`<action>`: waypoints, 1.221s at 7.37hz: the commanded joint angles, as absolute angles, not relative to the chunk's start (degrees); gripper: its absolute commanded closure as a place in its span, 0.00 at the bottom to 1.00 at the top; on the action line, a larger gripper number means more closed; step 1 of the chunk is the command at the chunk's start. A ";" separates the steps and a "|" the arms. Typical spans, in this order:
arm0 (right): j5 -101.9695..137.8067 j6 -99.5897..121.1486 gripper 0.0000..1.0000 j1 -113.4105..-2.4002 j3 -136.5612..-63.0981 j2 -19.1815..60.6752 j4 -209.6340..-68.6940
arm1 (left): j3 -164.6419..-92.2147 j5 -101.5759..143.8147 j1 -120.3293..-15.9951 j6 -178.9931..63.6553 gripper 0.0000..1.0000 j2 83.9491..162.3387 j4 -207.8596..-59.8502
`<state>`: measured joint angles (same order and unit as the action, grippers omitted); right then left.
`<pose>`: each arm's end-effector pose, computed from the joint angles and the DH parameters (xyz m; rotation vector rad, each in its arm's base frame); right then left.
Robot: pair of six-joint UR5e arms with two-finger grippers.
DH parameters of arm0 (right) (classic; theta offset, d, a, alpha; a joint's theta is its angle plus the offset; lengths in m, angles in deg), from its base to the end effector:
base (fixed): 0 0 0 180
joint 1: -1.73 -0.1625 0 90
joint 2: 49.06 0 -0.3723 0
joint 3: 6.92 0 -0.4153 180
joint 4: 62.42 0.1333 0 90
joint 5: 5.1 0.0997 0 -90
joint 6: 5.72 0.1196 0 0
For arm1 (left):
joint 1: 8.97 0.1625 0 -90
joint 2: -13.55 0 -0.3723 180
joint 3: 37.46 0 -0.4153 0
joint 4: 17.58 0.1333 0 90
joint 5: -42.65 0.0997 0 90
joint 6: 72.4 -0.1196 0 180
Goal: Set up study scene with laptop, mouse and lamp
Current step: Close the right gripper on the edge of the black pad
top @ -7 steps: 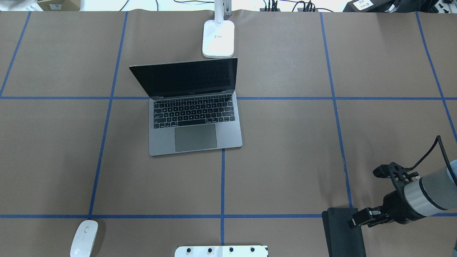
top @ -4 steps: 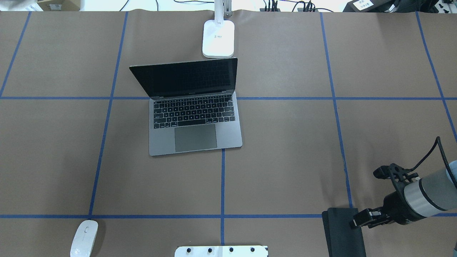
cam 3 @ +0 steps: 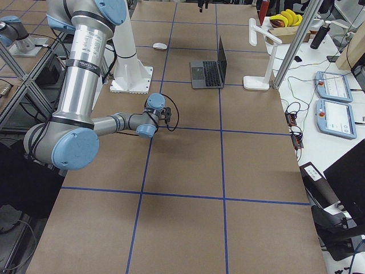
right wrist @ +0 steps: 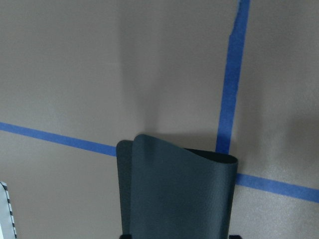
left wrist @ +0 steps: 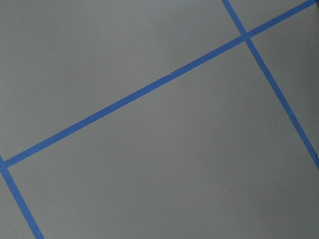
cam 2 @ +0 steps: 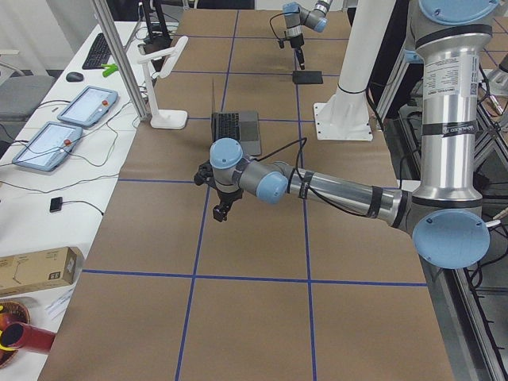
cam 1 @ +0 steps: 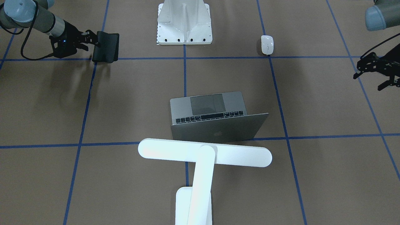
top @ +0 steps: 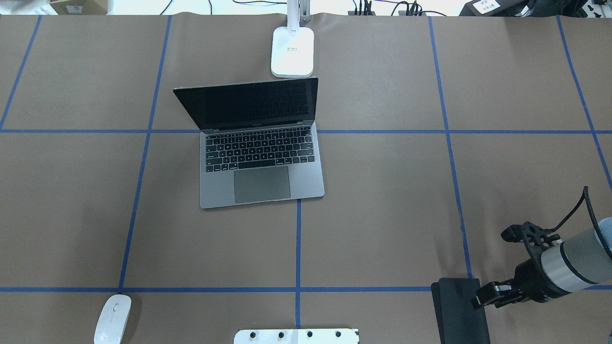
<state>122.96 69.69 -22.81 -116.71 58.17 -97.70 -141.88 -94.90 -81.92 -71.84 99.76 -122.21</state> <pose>-0.3734 -0.2360 0.4666 -0.2493 -1.1051 -0.1770 0.1059 -0.4991 0.4878 0.2875 0.8768 0.4501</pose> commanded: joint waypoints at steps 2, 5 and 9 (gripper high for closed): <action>123.04 69.69 0.53 -23.06 -116.70 58.17 -98.71 | -140.64 -94.90 -81.92 -71.35 0.00 99.77 -124.27; 123.13 69.69 0.55 -25.16 -116.70 57.82 -100.91 | -140.55 -94.90 -82.00 -71.43 0.00 99.77 -124.27; 123.04 69.69 0.55 -24.82 -116.52 55.54 -103.27 | -140.55 -94.90 -82.18 -71.43 0.00 99.77 -124.27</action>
